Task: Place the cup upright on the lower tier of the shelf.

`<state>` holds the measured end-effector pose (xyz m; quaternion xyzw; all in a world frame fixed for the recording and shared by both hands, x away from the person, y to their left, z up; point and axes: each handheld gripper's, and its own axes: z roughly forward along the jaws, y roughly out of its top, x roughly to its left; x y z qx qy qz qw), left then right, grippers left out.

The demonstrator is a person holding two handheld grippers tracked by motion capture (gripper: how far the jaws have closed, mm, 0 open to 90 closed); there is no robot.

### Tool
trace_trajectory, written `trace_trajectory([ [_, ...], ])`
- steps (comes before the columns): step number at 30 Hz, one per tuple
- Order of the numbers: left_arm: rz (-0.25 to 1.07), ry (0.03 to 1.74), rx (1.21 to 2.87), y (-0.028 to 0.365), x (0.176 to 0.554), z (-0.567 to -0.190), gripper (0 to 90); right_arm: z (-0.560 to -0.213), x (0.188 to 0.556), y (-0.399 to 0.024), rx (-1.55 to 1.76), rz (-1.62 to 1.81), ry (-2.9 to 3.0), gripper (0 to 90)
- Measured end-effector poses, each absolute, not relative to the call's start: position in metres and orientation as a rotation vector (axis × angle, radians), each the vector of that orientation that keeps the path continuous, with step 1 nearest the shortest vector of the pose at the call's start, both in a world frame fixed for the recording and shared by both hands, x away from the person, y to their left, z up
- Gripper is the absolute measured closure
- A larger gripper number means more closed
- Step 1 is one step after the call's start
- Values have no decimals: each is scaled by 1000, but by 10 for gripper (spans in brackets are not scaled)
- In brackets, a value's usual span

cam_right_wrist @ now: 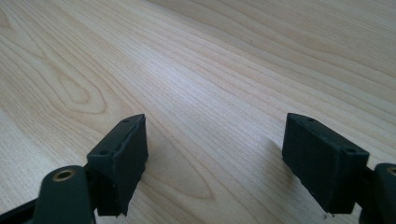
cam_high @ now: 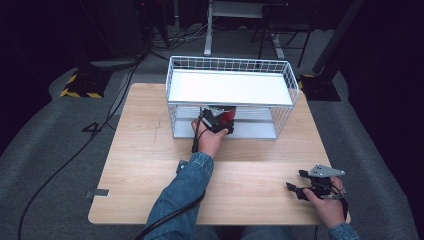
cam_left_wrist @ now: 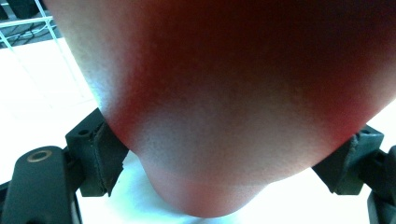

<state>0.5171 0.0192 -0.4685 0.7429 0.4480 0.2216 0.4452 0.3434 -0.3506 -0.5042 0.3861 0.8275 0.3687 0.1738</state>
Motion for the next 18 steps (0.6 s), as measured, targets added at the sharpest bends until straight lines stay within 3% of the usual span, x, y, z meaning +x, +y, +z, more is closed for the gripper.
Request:
trace_trajectory([
  [18,535,1125,1847,20,527,-479,153,-504,343,-351,1094,1045,2346,226],
])
